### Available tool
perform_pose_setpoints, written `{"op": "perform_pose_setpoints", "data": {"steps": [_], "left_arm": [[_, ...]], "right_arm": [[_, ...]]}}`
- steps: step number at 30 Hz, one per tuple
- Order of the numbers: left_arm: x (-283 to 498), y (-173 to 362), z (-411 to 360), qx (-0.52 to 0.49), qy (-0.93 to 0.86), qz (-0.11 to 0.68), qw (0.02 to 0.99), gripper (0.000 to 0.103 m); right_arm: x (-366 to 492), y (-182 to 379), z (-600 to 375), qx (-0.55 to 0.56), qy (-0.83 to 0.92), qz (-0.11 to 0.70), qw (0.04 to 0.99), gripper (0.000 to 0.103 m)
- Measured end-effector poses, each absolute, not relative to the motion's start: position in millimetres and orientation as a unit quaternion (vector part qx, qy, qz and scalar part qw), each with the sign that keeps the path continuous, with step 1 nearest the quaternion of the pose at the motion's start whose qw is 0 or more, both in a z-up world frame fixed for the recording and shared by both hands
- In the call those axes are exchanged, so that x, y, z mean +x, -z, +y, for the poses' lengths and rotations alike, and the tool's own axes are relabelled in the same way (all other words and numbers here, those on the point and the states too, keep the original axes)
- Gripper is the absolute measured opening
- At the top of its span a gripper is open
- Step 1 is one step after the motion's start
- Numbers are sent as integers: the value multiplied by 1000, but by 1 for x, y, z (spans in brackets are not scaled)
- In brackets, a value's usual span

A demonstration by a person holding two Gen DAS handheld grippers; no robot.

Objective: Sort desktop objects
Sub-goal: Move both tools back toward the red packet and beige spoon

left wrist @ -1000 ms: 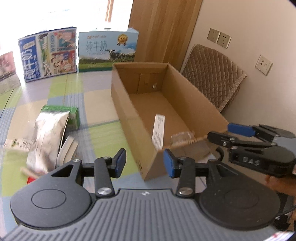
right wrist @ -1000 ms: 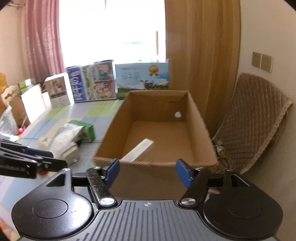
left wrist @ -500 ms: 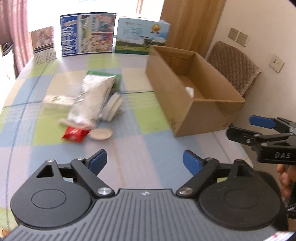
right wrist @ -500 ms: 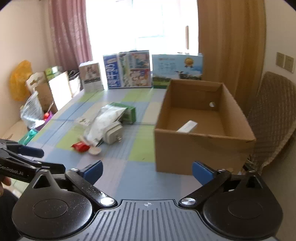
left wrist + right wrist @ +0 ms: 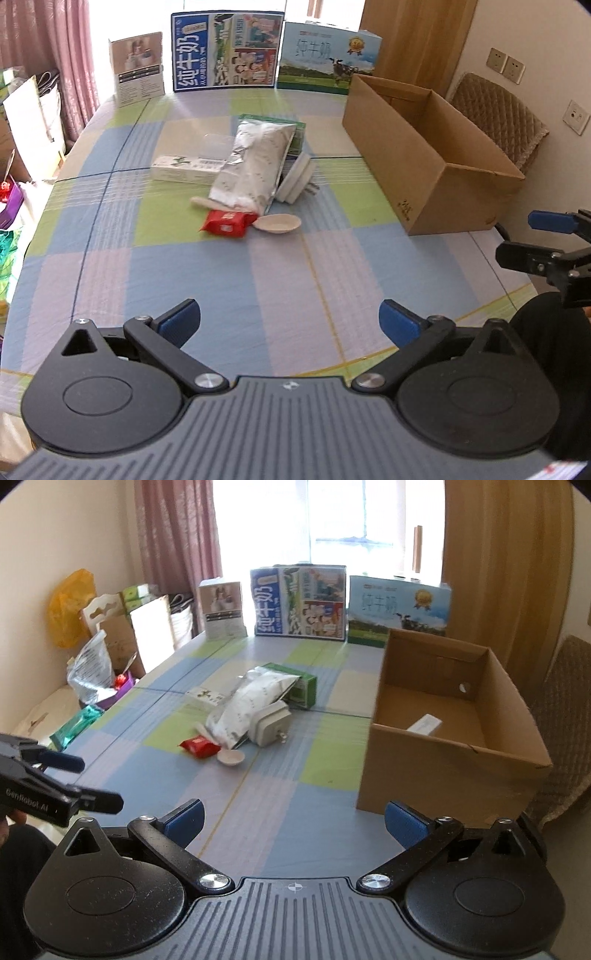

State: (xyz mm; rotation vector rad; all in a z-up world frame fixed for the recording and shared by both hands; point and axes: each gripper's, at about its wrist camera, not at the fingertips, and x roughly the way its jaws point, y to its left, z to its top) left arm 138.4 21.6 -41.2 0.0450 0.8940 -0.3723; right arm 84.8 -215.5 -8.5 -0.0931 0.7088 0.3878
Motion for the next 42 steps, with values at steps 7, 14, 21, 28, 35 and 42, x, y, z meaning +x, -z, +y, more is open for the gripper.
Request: {"op": "perform_pose_setpoints", "data": {"steps": [7, 14, 21, 28, 35, 42], "left_arm": [[152, 42, 30, 34, 175, 424, 888, 101], [177, 55, 34, 56, 187, 429, 882, 101], [208, 83, 36, 88, 197, 434, 875, 100], [242, 107, 39, 109, 212, 431, 870, 100], [266, 124, 34, 136, 238, 421, 865, 97], [284, 134, 36, 112, 236, 425, 866, 93]], "right_arm": [[98, 18, -202, -69, -213, 354, 908, 101], [129, 38, -187, -86, -234, 368, 896, 101], [173, 70, -164, -116, -263, 385, 877, 100], [210, 103, -138, -141, -305, 398, 853, 82], [240, 125, -123, -152, -346, 390, 840, 60], [256, 135, -111, -156, -377, 384, 828, 58]]}}
